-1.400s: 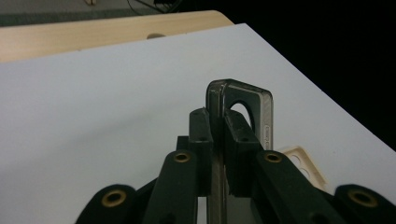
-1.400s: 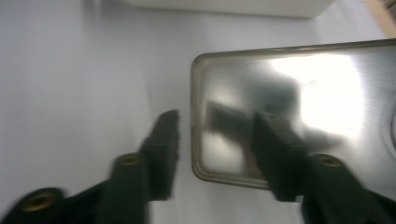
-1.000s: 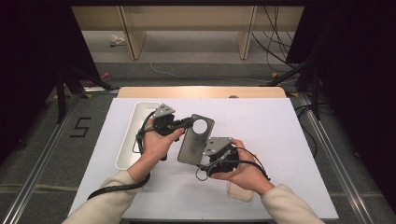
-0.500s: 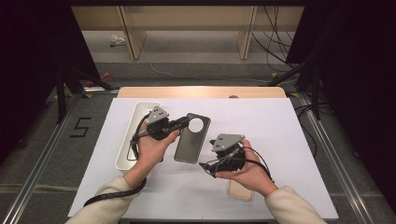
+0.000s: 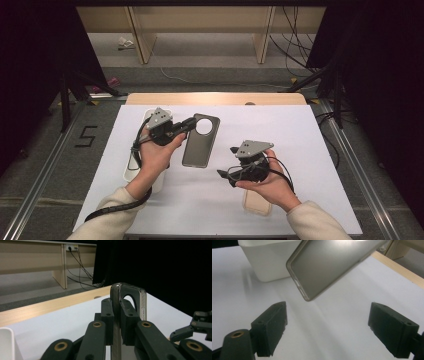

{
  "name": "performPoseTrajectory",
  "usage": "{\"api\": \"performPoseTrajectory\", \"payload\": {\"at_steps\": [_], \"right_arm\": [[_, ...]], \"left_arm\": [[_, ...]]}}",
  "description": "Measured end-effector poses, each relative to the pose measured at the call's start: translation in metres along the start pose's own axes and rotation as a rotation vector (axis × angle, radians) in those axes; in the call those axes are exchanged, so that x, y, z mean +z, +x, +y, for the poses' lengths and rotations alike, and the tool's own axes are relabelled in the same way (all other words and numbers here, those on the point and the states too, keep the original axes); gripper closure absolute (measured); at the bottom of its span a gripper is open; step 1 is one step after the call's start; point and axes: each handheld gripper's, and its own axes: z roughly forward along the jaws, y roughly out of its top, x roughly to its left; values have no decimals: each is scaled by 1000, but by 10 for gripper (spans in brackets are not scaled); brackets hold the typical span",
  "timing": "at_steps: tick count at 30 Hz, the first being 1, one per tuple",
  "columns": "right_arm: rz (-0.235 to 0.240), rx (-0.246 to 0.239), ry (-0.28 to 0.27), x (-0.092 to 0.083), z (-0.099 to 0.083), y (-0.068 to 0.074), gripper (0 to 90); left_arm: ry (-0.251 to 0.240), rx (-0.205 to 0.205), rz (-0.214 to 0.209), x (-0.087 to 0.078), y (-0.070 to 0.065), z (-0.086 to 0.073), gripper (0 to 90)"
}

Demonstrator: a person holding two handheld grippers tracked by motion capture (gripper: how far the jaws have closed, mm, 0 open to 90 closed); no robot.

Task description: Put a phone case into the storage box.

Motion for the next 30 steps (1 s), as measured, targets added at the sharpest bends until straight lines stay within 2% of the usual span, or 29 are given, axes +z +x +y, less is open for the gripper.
{"api": "performPoseTrajectory", "payload": {"at_steps": [13,15,22,27,30], "right_arm": [[-20,50,-26,-3,-3,-2,164],[-22,69,-35,-4,-4,-3,163],[-32,88,-44,-8,-5,-5,163],[-35,94,-47,-8,-6,-6,163],[-36,97,-48,-8,-6,-6,163]], "left_arm": [[-68,-9,18,-17,9,20,823],[-78,-18,16,-20,12,24,823],[-116,-38,36,-35,26,37,823],[-122,-24,51,-41,33,41,823],[-124,-28,52,-42,36,41,823]]}}
